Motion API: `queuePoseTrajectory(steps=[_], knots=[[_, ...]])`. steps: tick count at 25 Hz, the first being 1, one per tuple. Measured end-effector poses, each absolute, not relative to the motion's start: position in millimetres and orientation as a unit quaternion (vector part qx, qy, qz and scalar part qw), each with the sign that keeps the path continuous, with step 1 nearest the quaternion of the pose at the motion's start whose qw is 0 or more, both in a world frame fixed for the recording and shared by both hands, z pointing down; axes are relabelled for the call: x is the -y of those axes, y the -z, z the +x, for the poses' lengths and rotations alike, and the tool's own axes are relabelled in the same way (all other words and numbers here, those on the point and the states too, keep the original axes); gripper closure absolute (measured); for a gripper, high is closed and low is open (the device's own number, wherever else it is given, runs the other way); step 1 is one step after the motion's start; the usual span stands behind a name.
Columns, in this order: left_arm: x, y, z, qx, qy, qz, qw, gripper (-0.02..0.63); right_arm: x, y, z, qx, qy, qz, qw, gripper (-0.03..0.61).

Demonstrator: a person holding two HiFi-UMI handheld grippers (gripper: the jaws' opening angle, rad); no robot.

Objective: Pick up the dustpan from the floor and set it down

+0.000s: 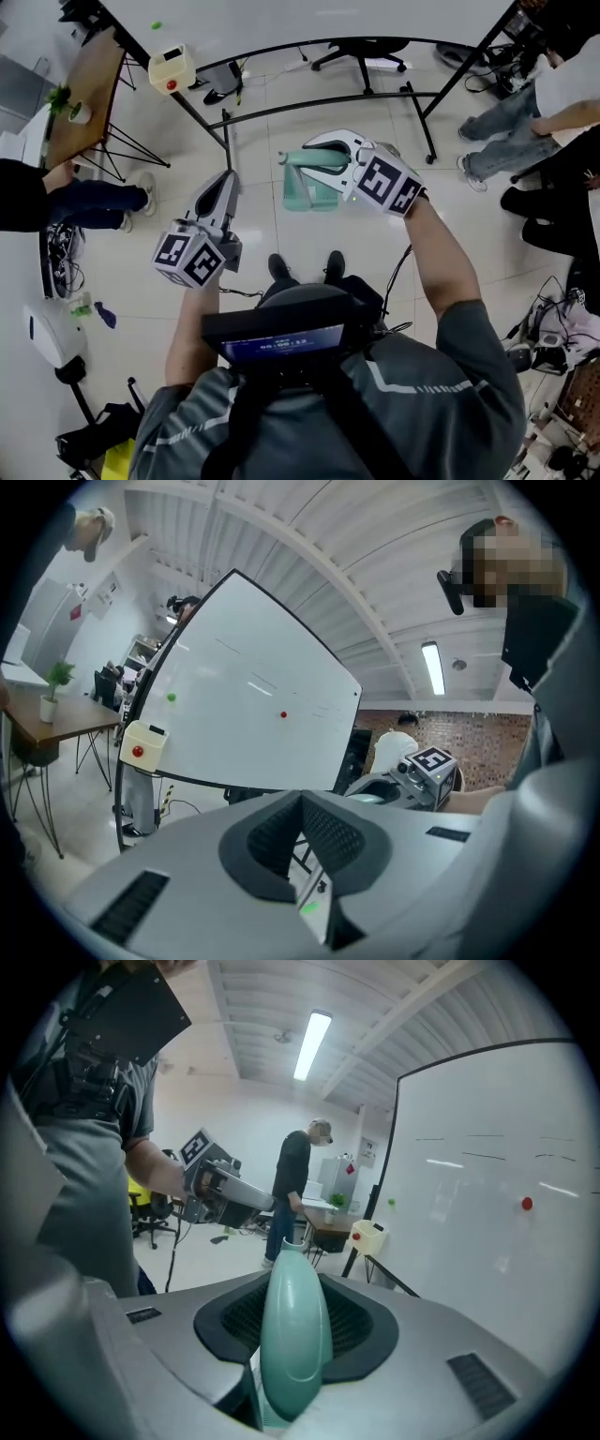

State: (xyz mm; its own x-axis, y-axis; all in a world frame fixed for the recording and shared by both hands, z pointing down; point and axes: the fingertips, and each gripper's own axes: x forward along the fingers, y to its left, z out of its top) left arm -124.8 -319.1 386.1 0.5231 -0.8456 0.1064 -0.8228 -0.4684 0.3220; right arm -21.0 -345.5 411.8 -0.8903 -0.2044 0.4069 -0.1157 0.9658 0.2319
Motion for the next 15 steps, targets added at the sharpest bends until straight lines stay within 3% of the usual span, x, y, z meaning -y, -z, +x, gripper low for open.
queuePoseTrajectory(steps=[15], knots=[[407, -462, -132, 0.457, 0.017, 0.865, 0.206, 0.583, 424, -495, -29, 0.959, 0.086, 0.087, 0.255, 0.423]])
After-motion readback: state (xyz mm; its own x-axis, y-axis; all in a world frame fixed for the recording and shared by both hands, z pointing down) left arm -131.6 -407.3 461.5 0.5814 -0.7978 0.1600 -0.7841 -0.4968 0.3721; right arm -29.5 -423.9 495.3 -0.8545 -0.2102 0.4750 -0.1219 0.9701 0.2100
